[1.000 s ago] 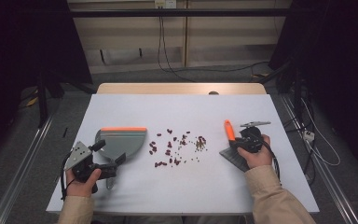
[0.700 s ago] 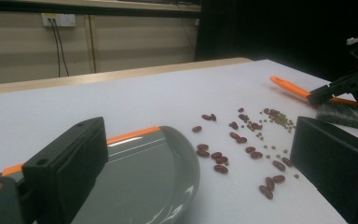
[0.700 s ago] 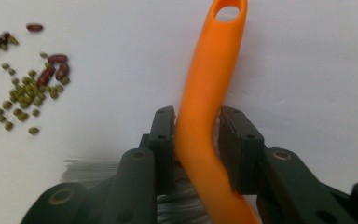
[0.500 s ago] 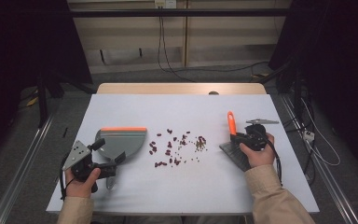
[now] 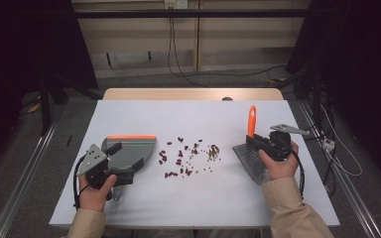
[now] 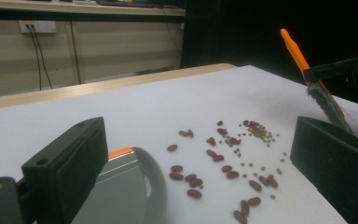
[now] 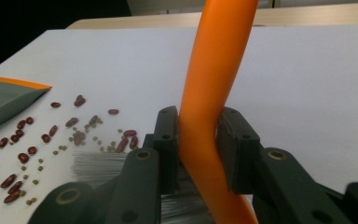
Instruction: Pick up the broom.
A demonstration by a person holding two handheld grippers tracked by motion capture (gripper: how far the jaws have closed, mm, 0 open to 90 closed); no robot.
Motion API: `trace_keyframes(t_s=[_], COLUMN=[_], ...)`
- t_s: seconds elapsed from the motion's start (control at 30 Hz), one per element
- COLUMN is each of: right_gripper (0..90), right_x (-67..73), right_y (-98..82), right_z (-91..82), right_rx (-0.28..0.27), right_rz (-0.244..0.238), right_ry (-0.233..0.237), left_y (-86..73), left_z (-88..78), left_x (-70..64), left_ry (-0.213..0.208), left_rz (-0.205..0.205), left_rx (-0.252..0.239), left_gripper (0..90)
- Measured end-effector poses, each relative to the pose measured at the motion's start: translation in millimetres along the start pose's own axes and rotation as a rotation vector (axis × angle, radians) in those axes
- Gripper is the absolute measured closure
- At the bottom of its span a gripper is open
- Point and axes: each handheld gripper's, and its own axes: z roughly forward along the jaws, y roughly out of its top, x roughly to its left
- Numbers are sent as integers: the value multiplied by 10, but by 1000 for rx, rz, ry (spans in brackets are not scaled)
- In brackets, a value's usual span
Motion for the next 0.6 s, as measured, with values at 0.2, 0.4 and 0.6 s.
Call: trace_keyframes(t_s=[0.2,0.4,0.6], right_gripper=[710,711,711], right_x=[48,94,164], right_y=[14,9,-1], right_z=[-52,-110,-129], right_rx=[-32,-65,-77], right_rz=[11,24,27], right_ry=[26,60,98], left_y=[84,154,185], left_z=[125,307,492], left_x=[-155,-358,-518], left_ry=[-46,-103,-142], left_rz=[18,29,31], left_rx=[11,40,61], left_gripper=[38,39,41])
